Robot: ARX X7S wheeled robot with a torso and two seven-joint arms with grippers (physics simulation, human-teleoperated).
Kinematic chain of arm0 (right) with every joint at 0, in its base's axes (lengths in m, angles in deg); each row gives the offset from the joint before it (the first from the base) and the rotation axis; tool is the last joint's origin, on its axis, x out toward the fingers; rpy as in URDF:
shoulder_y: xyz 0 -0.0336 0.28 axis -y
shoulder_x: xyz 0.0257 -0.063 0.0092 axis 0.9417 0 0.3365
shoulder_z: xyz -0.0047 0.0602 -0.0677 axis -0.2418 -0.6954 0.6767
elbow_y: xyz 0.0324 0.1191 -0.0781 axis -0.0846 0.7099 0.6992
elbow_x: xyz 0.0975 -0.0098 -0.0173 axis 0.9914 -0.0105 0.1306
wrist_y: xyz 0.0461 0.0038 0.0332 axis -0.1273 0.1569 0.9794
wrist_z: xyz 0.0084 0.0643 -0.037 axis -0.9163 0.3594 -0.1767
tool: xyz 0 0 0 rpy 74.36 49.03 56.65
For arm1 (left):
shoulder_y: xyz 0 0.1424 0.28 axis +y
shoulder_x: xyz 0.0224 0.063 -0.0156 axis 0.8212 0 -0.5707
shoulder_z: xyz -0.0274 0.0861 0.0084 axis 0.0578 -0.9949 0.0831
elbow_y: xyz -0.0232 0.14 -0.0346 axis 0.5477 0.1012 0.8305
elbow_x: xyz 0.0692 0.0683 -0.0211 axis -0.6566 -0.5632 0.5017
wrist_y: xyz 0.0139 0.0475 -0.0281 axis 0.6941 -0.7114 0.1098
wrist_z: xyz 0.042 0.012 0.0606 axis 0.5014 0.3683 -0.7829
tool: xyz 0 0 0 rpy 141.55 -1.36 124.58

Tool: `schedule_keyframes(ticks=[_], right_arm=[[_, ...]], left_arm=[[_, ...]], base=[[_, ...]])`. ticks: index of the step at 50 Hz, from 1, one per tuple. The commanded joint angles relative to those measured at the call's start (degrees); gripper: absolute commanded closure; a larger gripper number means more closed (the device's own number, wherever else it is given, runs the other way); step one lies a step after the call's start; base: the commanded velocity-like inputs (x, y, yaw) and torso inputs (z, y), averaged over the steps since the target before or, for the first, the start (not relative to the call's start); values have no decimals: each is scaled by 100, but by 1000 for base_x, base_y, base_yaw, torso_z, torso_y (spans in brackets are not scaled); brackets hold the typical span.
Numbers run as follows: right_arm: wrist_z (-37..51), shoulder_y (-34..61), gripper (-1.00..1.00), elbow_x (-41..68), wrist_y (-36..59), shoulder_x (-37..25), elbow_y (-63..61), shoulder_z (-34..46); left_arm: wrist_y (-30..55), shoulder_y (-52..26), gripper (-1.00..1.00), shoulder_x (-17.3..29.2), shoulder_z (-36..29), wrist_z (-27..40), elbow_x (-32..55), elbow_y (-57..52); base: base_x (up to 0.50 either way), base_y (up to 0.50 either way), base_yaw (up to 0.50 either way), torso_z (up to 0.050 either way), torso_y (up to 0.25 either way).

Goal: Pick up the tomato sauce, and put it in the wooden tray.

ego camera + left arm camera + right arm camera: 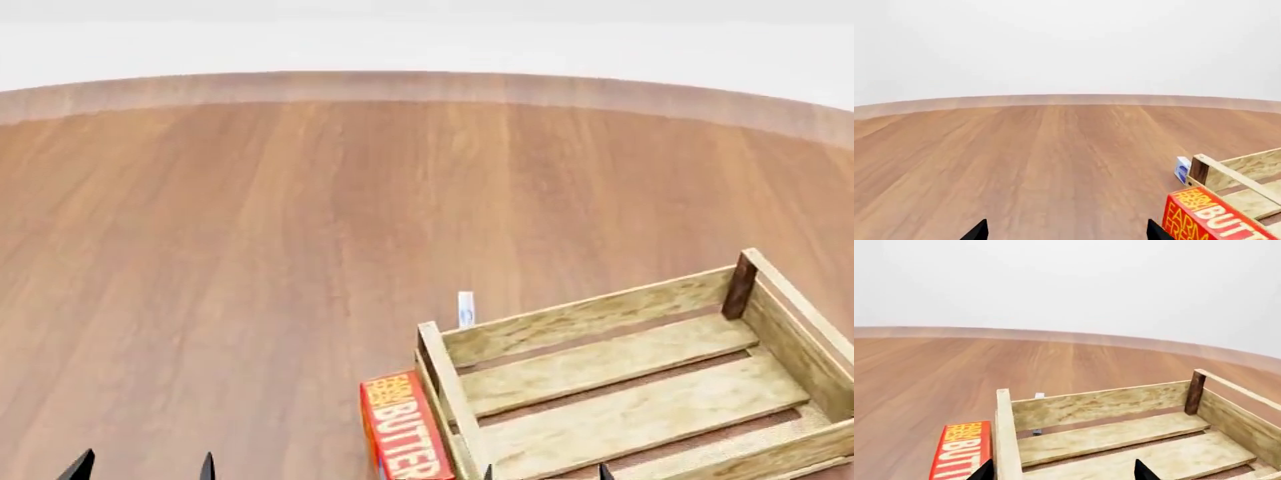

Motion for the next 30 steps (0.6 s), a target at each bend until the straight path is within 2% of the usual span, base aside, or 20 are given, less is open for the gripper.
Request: schedule_keyframes(ticks=[1,15,30], right_arm=[[38,-6,-100,54,-6,-52,-22,47],[170,31,-100,160,86,-59,-41,19],[305,72,-100,103,-95,-65,140,83]], left_arm=[[-10,-6,-100,44,-53,51,44,3],[-22,-15,-100,91,-111,106,91,6],[-34,-24,-100,137,-168,161,137,11]], base=[[500,0,0,0,0],[496,0,0,0,0],[0,0,0,0,0]])
